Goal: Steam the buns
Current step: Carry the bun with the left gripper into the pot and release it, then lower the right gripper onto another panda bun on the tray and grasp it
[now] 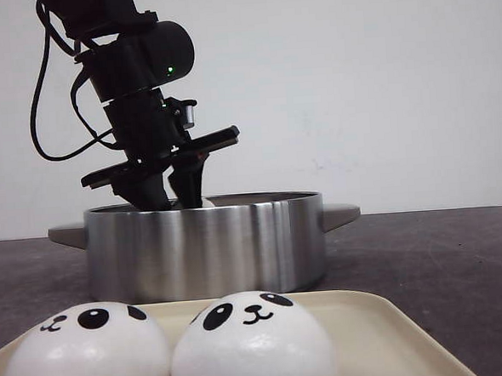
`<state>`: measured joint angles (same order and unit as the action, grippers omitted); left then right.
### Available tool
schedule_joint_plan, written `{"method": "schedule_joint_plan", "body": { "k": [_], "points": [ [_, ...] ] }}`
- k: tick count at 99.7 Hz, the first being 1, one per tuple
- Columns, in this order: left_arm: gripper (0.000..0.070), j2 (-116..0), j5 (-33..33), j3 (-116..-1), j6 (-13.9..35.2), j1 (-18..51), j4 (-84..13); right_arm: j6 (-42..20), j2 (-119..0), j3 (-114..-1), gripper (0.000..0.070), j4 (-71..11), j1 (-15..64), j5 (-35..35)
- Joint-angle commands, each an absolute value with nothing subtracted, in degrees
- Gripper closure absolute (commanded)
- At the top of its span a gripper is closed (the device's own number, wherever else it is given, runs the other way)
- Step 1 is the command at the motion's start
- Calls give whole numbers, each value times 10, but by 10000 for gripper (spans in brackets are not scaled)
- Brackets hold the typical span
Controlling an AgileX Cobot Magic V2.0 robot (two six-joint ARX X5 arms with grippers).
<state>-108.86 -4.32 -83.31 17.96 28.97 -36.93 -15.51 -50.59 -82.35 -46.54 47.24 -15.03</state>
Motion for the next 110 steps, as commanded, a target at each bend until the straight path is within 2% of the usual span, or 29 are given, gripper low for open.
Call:
{"method": "schedule_joint_plan", "body": {
  "k": [1, 10, 18, 41, 53, 76, 94, 110],
  "points": [
    [358, -1099, -40, -848, 176, 291, -364, -165, -509, -834, 697, -463, 478, -152],
    [181, -1099, -40, -848, 176, 289, -368, -165, -509, -834, 697, -463, 478, -153],
    [97, -1099, -40, -848, 176, 288, -376, -165, -509, -834, 697, -467, 478, -153],
    [96, -1094, -40, -854, 176, 282, -412, -166, -513, -833, 697, -515, 478, -153],
    [98, -1063, -40, -857, 175, 281, -416, -190, -524, -832, 697, -564, 478, -152],
    [104, -918, -40, -857, 176, 282, -371, -231, -573, -831, 697, -648, 479, -119],
    [104, -794, -40, -857, 175, 281, -390, -237, -621, -824, 697, -638, 494, -58],
    [104, -698, -40, -857, 167, 281, -421, -254, -660, -824, 697, -625, 550, -45]
  ]
}}
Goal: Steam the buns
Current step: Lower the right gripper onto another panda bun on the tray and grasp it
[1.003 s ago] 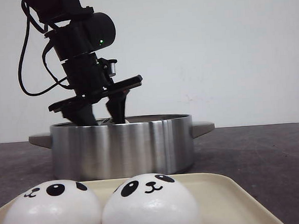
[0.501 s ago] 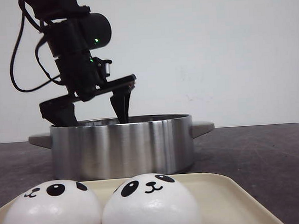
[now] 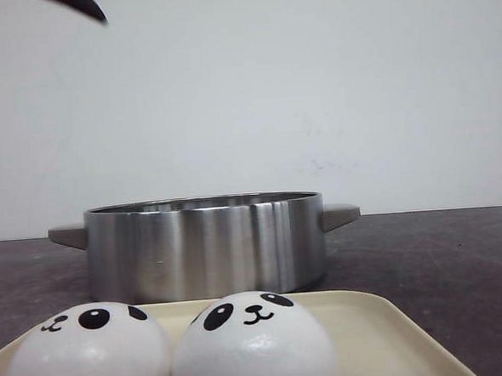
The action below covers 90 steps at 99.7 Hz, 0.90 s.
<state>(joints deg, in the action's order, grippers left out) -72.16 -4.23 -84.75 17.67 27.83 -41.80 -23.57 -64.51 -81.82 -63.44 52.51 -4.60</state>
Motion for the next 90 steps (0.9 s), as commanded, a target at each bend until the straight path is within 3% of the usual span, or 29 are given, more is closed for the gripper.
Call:
{"method": "schedule_joint_plan", "body": {
  "k": [1, 10, 25, 37, 56, 90],
  "points": [
    [104, -694, -40, -857, 166, 281, -423, -255, -663, -824, 696, -625, 554, -45],
    [104, -649, -39, -857, 157, 281, -438, -271, -684, -824, 664, -622, 590, -45],
    [104, -586, -25, -857, 156, 281, -465, -304, -727, -822, 359, -623, 646, -65],
    [104, -540, -25, -857, 156, 281, -477, -345, -757, -806, 230, -620, 679, -93],
    [104, -497, -25, -857, 156, 281, -491, -384, -782, -725, 211, -576, 689, -81],
    [104, -482, -25, -857, 155, 281, -527, -461, -783, -537, 211, -384, 673, 7]
  ]
}}
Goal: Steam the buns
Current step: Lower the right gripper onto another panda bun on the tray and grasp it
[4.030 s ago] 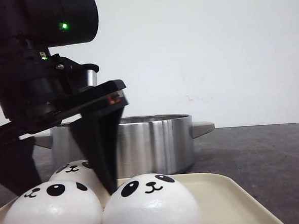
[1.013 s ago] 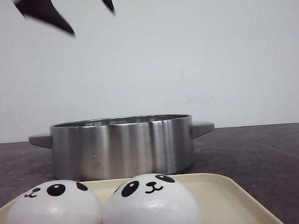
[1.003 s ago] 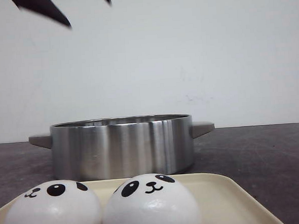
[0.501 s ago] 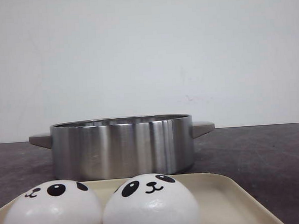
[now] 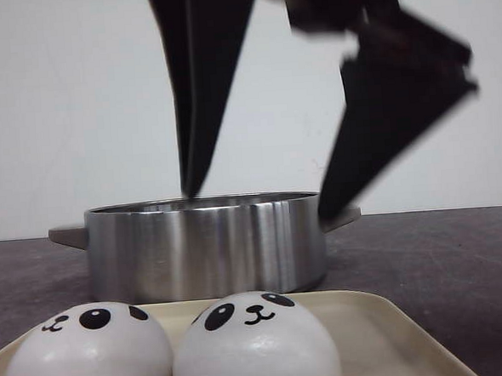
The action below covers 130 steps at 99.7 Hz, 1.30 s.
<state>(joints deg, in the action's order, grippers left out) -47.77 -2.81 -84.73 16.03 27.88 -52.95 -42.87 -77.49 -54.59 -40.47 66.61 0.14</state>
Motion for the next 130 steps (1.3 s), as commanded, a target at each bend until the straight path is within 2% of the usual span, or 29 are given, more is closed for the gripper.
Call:
{"method": "schedule_joint_plan", "body": {
  "k": [1, 15, 32, 80, 85, 97, 103, 130],
  "points": [
    [104, -482, -25, -857, 155, 281, -527, -463, -783, -534, 211, -381, 673, 7],
    [104, -483, -25, -857, 155, 281, -526, -465, -787, -514, 211, -365, 672, 8],
    [104, -487, -25, -857, 154, 281, -525, -461, -818, -514, 210, -349, 668, 41],
    [104, -491, -25, -857, 155, 281, -527, -445, -902, -514, 204, -320, 648, 34],
    [104, -491, -25, -857, 154, 281, -528, -444, -902, -514, 263, -319, 648, 30],
    [104, -491, -25, -857, 155, 281, -528, -435, -902, -514, 520, -319, 645, 30],
    [104, -491, -25, -857, 154, 281, -528, -423, -902, -514, 700, -317, 645, 30],
    [104, -494, -25, -857, 152, 281, -528, -400, -882, -519, 693, -300, 644, 28]
  ]
}}
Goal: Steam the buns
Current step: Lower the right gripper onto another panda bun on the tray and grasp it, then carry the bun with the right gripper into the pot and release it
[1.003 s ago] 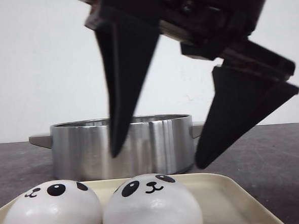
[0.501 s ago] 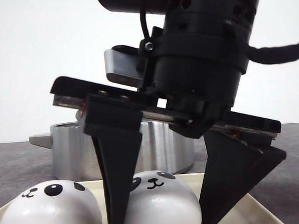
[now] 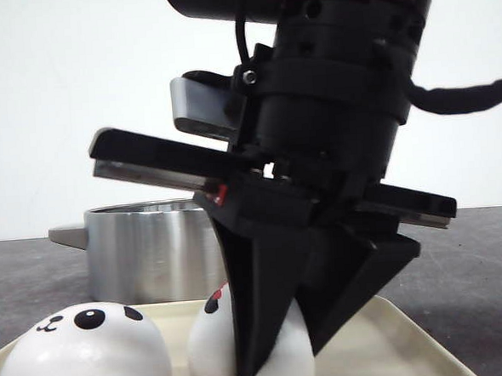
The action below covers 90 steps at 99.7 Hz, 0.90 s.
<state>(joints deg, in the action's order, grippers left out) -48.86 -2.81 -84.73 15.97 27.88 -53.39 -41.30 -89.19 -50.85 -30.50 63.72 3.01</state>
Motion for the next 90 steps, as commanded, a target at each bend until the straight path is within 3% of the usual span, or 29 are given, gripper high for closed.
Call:
{"method": "schedule_joint_plan", "body": {
  "k": [1, 29, 42, 60, 90],
  "points": [
    [104, -494, -25, -857, 152, 281, -528, -400, -879, -521, 693, -300, 644, 29],
    [104, -494, -25, -856, 150, 281, -528, -387, -774, -632, 694, -345, 658, 29],
    [104, -495, -25, -857, 150, 281, -526, -352, -762, -708, 694, -357, 651, -16],
    [104, -500, -25, -857, 150, 282, -519, -307, -802, -776, 694, -366, 576, -12],
    [104, -503, -25, -857, 150, 282, -517, -269, -924, -783, 694, -360, 451, 20]
  ]
}}
